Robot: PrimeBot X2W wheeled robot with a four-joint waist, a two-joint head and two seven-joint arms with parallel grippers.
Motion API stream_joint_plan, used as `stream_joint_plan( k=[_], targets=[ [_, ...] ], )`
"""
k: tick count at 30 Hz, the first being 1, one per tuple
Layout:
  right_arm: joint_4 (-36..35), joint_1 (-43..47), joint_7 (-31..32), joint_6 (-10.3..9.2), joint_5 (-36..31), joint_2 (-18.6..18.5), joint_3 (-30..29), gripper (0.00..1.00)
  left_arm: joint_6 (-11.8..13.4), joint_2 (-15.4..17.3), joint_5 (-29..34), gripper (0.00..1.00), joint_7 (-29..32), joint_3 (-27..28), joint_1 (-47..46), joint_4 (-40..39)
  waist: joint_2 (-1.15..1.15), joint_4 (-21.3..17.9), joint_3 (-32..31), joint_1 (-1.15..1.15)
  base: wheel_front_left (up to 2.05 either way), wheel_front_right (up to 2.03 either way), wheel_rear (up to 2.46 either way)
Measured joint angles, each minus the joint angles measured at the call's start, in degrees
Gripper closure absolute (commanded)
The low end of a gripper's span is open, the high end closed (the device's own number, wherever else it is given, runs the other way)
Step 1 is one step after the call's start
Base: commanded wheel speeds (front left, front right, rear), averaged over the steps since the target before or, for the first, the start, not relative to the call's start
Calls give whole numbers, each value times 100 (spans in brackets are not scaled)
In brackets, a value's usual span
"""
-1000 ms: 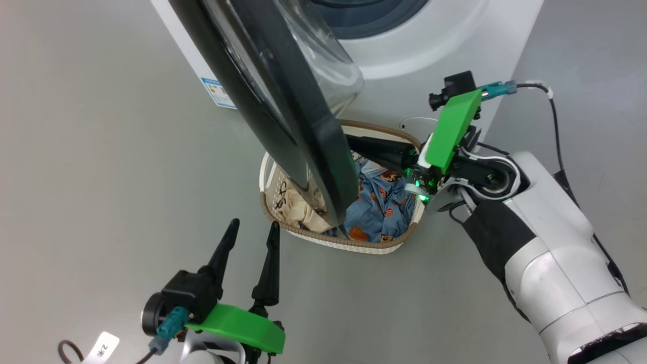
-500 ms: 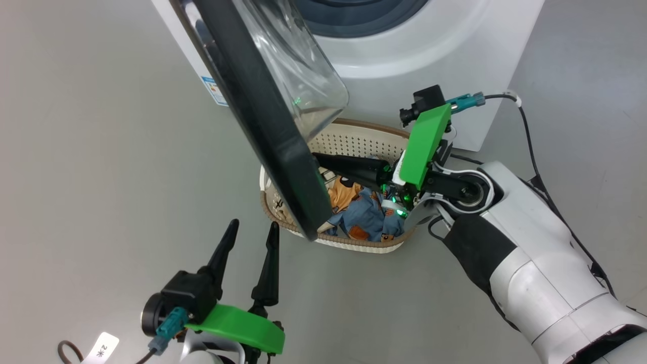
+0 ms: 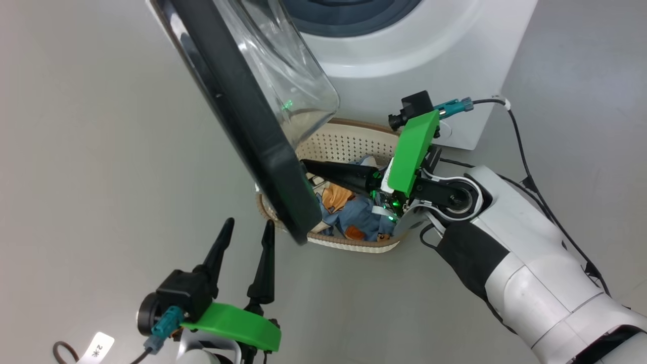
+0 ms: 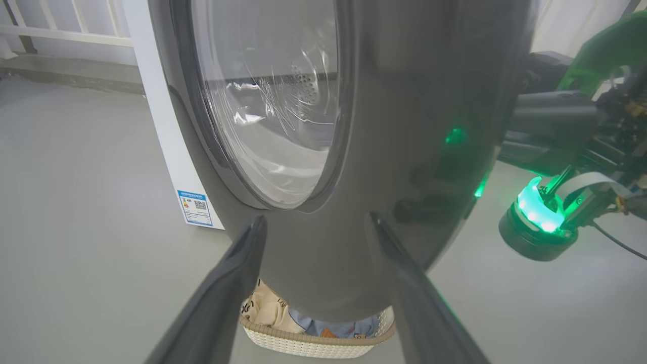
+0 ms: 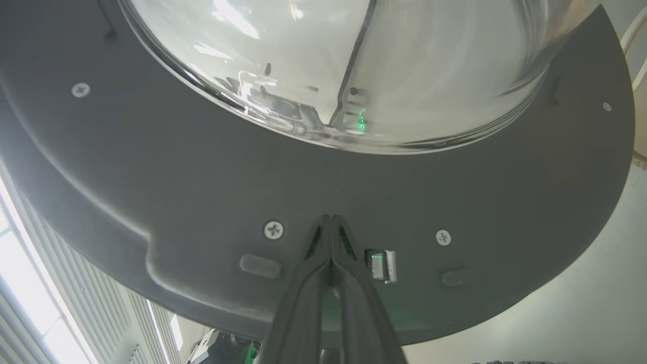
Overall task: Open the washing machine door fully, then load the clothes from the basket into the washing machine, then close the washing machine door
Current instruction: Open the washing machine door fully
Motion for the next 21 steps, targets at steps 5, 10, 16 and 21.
stream_joint_plan(
  k=[5,10,16,21],
  targets=[
    [-380,24,-376,0,-92,-289,205,100,-1,1,108,0,0,149,2,12,0,-119,-133,0,0,0,0],
    [-1046,420,-974,0,-528,-714,334,100,-45,3,247,0,0,337,108,48,0,-287,-300,0,0,0,0],
    [-1923,1074,-2042,0,-1436,-1308,425,100,-103,5,347,0,0,635,244,69,0,-553,-513,0,0,0,0],
    [-2343,1609,-3040,0,-2410,-1742,428,100,-151,8,414,0,0,837,407,74,0,-772,-707,0,0,0,0]
  ],
)
